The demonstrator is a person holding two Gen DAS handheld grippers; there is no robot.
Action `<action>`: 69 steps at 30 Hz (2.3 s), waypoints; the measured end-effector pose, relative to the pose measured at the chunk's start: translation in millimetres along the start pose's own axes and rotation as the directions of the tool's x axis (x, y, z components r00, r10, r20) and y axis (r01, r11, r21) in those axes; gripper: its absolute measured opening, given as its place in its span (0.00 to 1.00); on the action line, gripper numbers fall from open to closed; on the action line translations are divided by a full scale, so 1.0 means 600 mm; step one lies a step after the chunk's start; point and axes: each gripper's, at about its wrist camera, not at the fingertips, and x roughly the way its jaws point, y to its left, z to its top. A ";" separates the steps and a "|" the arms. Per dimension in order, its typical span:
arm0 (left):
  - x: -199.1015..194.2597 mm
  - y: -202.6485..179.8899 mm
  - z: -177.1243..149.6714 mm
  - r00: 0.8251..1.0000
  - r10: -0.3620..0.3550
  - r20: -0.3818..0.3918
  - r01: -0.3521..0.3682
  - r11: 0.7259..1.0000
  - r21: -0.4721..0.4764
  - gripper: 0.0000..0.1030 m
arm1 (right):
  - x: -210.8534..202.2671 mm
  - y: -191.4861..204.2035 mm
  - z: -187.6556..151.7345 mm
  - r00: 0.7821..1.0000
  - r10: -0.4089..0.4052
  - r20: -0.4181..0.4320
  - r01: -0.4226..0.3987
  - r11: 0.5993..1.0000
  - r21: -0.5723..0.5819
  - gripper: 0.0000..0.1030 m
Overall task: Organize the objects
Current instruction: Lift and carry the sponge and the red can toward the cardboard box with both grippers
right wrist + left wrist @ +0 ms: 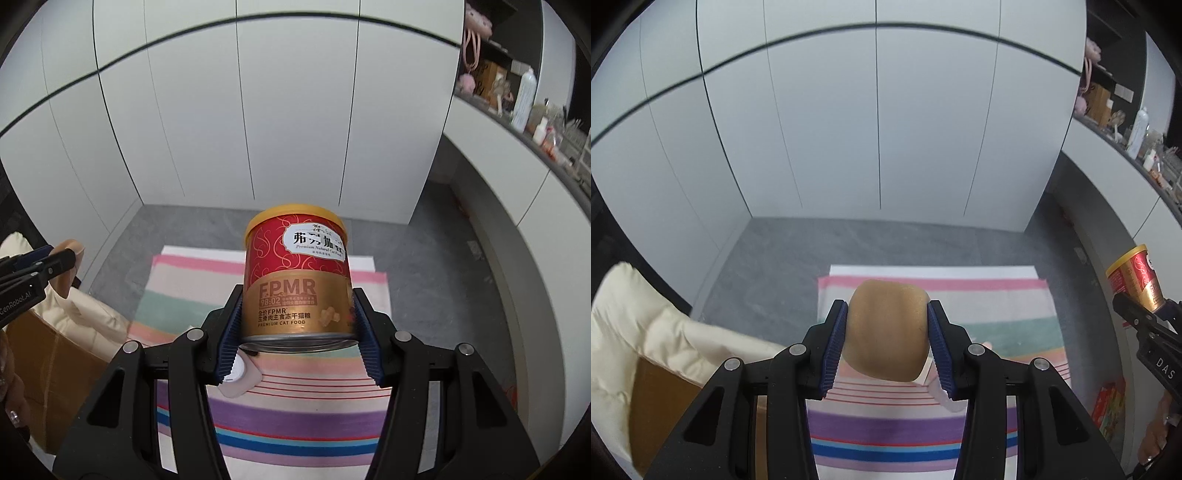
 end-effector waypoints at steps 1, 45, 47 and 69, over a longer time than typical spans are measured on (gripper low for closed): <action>-0.013 -0.001 0.008 1.000 0.001 0.002 -0.001 1.000 0.000 0.43 | -0.014 0.000 0.008 1.000 -0.004 0.007 0.004 1.000 -0.001 0.56; -0.264 -0.026 -0.074 0.998 -0.040 0.055 0.039 0.999 0.014 0.43 | -0.268 -0.032 -0.057 0.994 -0.080 0.071 0.074 0.994 0.083 0.56; -0.281 -0.027 -0.098 0.997 -0.029 0.072 0.027 0.999 0.027 0.43 | -0.278 -0.031 -0.078 0.993 -0.092 0.069 0.086 0.993 0.086 0.56; -0.443 -0.016 -0.302 0.990 -0.067 0.121 0.053 0.991 0.119 0.43 | -0.387 0.010 -0.289 0.999 0.018 0.050 -0.023 0.995 0.098 0.56</action>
